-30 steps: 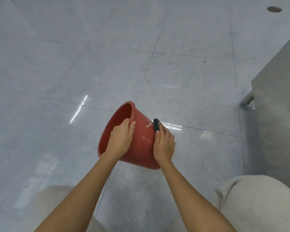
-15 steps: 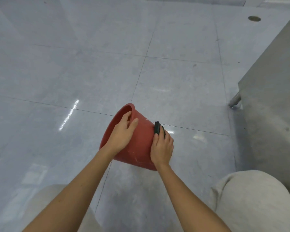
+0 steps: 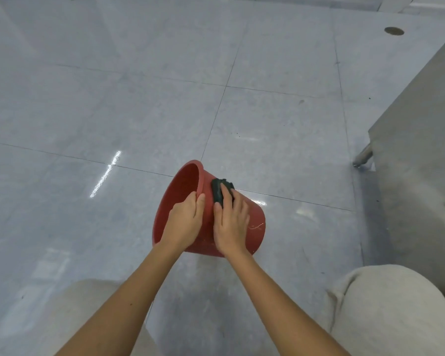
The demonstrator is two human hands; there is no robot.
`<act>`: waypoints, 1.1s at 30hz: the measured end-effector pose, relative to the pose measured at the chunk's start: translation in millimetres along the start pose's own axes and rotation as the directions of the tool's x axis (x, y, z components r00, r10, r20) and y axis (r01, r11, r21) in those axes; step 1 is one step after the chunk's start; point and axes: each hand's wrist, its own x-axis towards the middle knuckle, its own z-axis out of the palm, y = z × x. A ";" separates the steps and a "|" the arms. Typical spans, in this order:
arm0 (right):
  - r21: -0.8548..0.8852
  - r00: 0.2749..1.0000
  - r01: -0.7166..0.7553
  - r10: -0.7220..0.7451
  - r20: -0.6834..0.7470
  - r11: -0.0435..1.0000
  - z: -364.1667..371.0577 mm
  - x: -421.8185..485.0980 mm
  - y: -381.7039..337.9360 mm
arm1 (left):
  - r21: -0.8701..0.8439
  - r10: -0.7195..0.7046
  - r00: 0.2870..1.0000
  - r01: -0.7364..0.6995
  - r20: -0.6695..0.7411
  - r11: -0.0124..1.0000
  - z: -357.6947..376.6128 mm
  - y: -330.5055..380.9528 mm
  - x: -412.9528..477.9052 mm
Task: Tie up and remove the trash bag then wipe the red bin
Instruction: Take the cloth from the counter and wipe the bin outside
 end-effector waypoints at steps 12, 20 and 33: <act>0.020 0.941 -0.331 0.332 -0.061 0.943 -4.6 8.7 37.9 | -0.093 -0.108 0.994 0.111 0.037 0.990 6.9 23.5 16.8; 0.033 0.990 -0.137 0.138 -0.035 0.990 3.1 -14.8 48.1 | -0.182 -0.201 0.978 0.209 0.064 0.961 0.2 -3.1 12.9; 0.021 0.983 -0.170 0.171 -0.067 0.985 -11.5 -8.2 32.9 | -0.085 -0.198 0.974 0.208 0.108 0.974 7.3 21.7 35.0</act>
